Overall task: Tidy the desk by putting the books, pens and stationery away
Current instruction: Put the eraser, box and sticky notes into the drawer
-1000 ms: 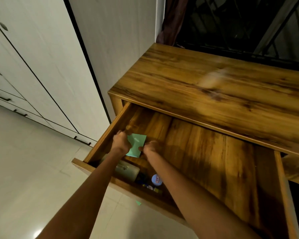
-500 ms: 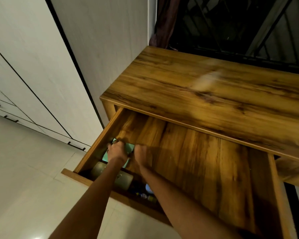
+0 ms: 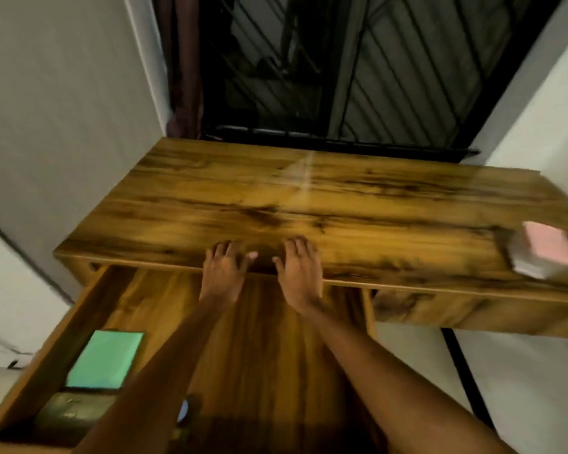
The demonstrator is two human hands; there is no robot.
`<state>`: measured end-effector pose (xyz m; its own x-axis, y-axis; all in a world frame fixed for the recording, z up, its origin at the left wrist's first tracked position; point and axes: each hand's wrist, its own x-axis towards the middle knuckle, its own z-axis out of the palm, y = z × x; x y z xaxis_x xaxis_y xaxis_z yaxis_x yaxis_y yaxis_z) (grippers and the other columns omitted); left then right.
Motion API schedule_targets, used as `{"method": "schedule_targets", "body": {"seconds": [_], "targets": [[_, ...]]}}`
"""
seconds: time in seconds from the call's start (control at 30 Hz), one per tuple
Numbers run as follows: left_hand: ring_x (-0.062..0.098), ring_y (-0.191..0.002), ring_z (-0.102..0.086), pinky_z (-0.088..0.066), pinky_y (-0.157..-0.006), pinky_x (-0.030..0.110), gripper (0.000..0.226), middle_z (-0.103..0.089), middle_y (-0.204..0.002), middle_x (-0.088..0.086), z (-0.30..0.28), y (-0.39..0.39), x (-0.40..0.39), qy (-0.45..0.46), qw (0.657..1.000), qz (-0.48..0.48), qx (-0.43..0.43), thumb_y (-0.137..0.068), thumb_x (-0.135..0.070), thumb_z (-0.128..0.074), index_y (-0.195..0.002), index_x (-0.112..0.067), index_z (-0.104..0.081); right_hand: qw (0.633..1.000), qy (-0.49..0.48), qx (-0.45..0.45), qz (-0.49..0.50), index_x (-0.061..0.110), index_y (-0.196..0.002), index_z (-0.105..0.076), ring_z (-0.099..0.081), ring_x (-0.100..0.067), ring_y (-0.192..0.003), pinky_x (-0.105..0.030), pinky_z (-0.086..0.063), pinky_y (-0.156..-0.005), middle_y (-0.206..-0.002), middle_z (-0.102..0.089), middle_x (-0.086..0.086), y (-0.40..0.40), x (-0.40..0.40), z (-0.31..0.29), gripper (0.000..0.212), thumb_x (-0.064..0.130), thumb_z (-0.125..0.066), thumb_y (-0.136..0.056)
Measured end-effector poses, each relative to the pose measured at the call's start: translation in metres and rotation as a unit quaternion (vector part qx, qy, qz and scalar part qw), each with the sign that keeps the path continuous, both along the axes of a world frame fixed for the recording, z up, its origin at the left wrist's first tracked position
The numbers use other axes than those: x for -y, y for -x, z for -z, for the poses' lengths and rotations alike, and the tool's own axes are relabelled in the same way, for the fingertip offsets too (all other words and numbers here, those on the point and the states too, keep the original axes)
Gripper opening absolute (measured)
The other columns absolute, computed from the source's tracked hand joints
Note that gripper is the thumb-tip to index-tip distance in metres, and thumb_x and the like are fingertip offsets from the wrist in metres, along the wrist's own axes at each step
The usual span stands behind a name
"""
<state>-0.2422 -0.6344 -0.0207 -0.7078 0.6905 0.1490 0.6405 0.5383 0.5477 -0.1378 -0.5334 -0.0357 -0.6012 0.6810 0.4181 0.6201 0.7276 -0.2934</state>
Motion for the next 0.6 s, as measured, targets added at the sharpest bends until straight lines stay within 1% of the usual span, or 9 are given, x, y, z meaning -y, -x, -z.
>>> {"method": "schedule_targets", "body": {"seconds": [0.07,0.13,0.17,0.23,0.27,0.33,0.43,0.53,0.6], "targets": [[0.033,-0.132,-0.034,-0.026,-0.106,0.039,0.047,-0.046,-0.141,0.014,-0.013,-0.026,-0.044,-0.003,0.999,0.047,0.008,-0.096,-0.039,-0.044,-0.135,-0.013,-0.048,0.999,0.018,0.023,0.039,0.007,-0.122,-0.057,-0.049,-0.033,-0.122,-0.042,-0.038,-0.105,-0.129,-0.056,-0.014,-0.043,-0.053,-0.018,0.041,0.021,-0.062,-0.085],[0.032,-0.136,-0.03,-0.023,-0.109,0.038,0.048,-0.045,-0.142,0.014,-0.016,-0.044,-0.086,-0.004,0.996,0.093,0.01,-0.097,-0.041,-0.043,-0.137,-0.016,-0.046,0.995,0.039,0.053,0.075,0.007,-0.133,-0.047,-0.038,-0.031,-0.133,-0.041,-0.028,-0.114,-0.14,-0.046,-0.015,-0.086,-0.097,-0.036,0.051,0.016,-0.058,-0.085],[0.031,-0.137,-0.03,-0.021,-0.11,0.038,0.048,-0.046,-0.142,0.013,-0.017,-0.054,-0.108,-0.006,0.993,0.117,0.011,-0.097,-0.042,-0.042,-0.138,-0.018,-0.046,0.993,0.045,0.059,0.09,0.008,-0.138,-0.041,-0.033,-0.03,-0.136,-0.04,-0.025,-0.116,-0.144,-0.042,-0.015,-0.108,-0.116,-0.046,0.058,0.015,-0.06,-0.083],[0.03,-0.137,-0.032,-0.02,-0.111,0.039,0.053,-0.047,-0.142,0.011,-0.018,-0.079,-0.155,-0.008,0.988,0.156,0.012,-0.095,-0.048,-0.038,-0.139,-0.02,-0.045,0.989,0.054,0.057,0.128,0.008,-0.142,-0.034,-0.028,-0.03,-0.139,-0.041,-0.022,-0.117,-0.148,-0.036,-0.014,-0.153,-0.156,-0.064,0.07,0.017,-0.064,-0.08],[0.031,-0.136,-0.033,-0.021,-0.11,0.04,0.057,-0.048,-0.142,0.011,-0.019,-0.09,-0.172,-0.01,0.986,0.167,0.018,-0.092,-0.052,-0.034,-0.138,-0.021,-0.045,0.985,0.052,0.063,0.154,0.008,-0.143,-0.031,-0.027,-0.03,-0.14,-0.042,-0.021,-0.117,-0.149,-0.034,-0.015,-0.171,-0.172,-0.072,0.072,0.021,-0.065,-0.081],[0.031,-0.134,-0.036,-0.023,-0.108,0.04,0.063,-0.049,-0.14,0.011,-0.022,-0.115,-0.21,-0.019,0.982,0.188,0.028,-0.09,-0.057,-0.028,-0.138,-0.02,-0.046,0.971,0.029,0.09,0.222,0.008,-0.146,-0.026,-0.019,-0.032,-0.144,-0.045,-0.014,-0.119,-0.152,-0.029,-0.017,-0.207,-0.205,-0.084,0.075,0.034,-0.061,-0.085],[0.032,-0.136,-0.032,-0.024,-0.111,0.043,0.051,-0.043,-0.144,0.012,-0.024,-0.147,-0.256,-0.017,0.974,0.222,0.039,-0.097,-0.047,-0.037,-0.141,-0.021,-0.042,0.946,0.025,0.092,0.309,0.007,-0.149,-0.017,-0.007,-0.037,-0.146,-0.051,-0.003,-0.119,-0.156,-0.017,-0.021,-0.25,-0.246,-0.092,0.084,0.048,-0.056,-0.087],[0.032,-0.139,-0.026,-0.025,-0.112,0.045,0.054,-0.038,-0.148,0.01,-0.026,-0.176,-0.291,-0.025,0.97,0.236,0.052,-0.096,-0.049,-0.036,-0.143,-0.023,-0.038,0.911,0.086,0.074,0.398,0.008,-0.15,-0.012,-0.007,-0.044,-0.144,-0.056,-0.002,-0.116,-0.155,-0.012,-0.028,-0.284,-0.281,-0.088,0.1,0.062,-0.058,-0.08],[0.031,-0.14,-0.023,-0.025,-0.113,0.045,0.052,-0.034,-0.151,0.009,-0.025,-0.188,-0.307,-0.028,0.969,0.241,0.057,-0.097,-0.046,-0.038,-0.144,-0.024,-0.036,0.883,0.134,0.096,0.44,0.01,-0.151,-0.007,-0.009,-0.047,-0.143,-0.062,-0.005,-0.113,-0.155,-0.012,-0.029,-0.297,-0.297,-0.08,0.108,0.072,-0.053,-0.076]]}}
